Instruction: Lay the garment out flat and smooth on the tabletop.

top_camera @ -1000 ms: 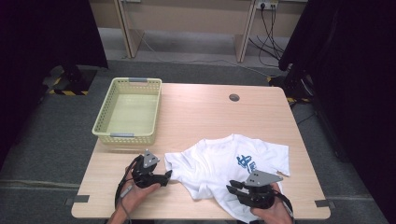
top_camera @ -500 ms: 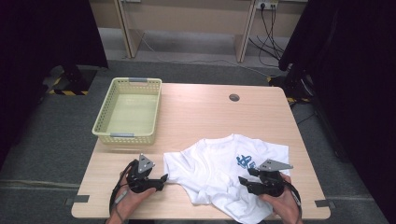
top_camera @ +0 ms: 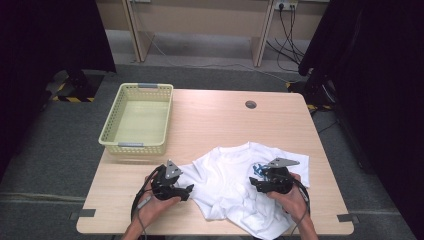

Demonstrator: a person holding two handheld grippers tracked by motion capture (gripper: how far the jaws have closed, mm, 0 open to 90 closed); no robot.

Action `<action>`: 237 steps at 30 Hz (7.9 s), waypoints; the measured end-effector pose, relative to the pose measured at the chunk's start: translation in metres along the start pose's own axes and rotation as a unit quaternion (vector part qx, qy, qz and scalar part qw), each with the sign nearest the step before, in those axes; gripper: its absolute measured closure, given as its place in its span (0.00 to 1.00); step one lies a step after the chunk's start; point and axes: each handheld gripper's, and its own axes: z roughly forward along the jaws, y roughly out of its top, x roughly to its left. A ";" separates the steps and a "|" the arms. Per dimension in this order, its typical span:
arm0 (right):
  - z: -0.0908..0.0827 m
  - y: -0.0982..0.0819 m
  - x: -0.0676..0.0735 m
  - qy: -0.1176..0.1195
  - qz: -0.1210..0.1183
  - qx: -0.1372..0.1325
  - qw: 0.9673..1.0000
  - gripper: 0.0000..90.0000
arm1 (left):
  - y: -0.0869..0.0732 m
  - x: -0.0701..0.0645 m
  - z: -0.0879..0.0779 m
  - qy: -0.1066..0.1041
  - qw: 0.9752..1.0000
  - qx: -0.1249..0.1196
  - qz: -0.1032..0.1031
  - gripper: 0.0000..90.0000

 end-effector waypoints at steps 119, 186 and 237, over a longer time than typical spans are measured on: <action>-0.013 0.001 -0.072 -0.148 0.075 0.009 0.986 0.38 | -0.011 0.005 -0.004 0.027 0.998 -0.032 -0.038 0.16; -0.070 -0.023 0.005 -0.011 -0.017 -0.041 0.999 0.56 | -0.023 -0.009 -0.015 0.009 0.998 -0.050 -0.045 0.16; -0.116 -0.087 -0.027 -0.054 -0.024 -0.045 0.997 0.96 | -0.018 -0.080 -0.002 -0.042 0.998 -0.038 0.030 0.13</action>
